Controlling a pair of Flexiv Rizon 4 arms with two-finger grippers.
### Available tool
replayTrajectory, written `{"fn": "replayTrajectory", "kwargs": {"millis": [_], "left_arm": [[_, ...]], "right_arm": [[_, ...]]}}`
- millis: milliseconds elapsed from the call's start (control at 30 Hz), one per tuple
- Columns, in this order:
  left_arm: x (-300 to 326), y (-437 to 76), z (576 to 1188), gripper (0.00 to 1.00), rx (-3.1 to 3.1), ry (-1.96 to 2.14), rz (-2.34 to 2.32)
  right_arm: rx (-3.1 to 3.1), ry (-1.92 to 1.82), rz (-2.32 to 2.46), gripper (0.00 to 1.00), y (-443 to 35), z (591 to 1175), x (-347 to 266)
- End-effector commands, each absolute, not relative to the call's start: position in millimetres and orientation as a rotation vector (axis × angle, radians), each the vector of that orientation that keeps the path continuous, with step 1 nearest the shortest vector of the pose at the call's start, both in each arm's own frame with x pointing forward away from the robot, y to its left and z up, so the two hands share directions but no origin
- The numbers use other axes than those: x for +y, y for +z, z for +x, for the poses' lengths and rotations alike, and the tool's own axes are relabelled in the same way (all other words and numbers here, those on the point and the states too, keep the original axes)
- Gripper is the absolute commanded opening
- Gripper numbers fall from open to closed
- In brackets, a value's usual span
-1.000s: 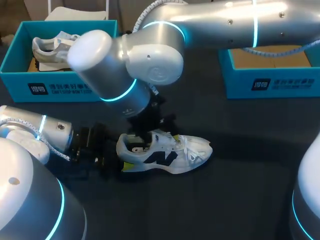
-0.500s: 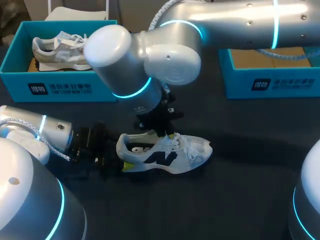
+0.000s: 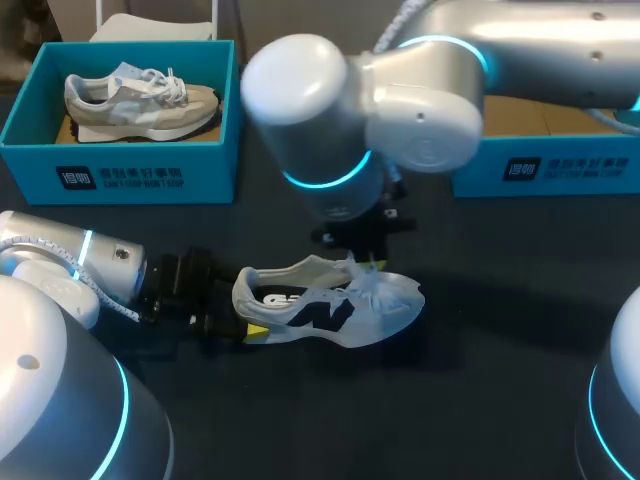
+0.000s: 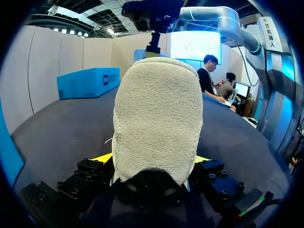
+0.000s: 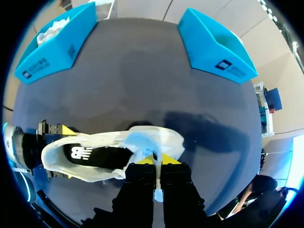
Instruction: Take the shoe out of the shoebox, open the shoe tongue, remove and reinsert the insole, then place the shoe into the shoebox
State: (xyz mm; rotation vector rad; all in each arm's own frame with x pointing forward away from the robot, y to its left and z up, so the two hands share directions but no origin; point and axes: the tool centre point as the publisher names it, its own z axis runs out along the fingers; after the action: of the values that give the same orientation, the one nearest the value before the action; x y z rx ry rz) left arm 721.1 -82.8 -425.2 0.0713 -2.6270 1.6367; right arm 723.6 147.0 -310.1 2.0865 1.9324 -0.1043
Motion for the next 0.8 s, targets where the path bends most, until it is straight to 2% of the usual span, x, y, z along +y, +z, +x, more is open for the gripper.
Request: {"fn": "replayTrajectory", "kwargs": {"millis": [33, 467, 633, 800], "left_arm": [[-81.8, -428.3, 723.0, 0.00, -2.629, 1.631, 0.070], [-81.8, -428.3, 723.0, 0.00, -2.629, 1.631, 0.070], [-81.8, -428.3, 723.0, 0.00, -2.629, 1.631, 0.070], [-81.8, -428.3, 723.0, 0.00, -2.629, 1.631, 0.070]], "right_arm": [[1.977, 0.002, 2.150, 0.00, -313.9, 723.8, 126.7], [1.959, -0.005, 2.194, 0.00, -355.1, 725.8, 107.7], [1.937, -0.028, 2.195, 0.25, -367.6, 726.7, 104.2], [1.916, -0.061, 2.209, 0.42, -372.6, 725.9, 104.7]]}}
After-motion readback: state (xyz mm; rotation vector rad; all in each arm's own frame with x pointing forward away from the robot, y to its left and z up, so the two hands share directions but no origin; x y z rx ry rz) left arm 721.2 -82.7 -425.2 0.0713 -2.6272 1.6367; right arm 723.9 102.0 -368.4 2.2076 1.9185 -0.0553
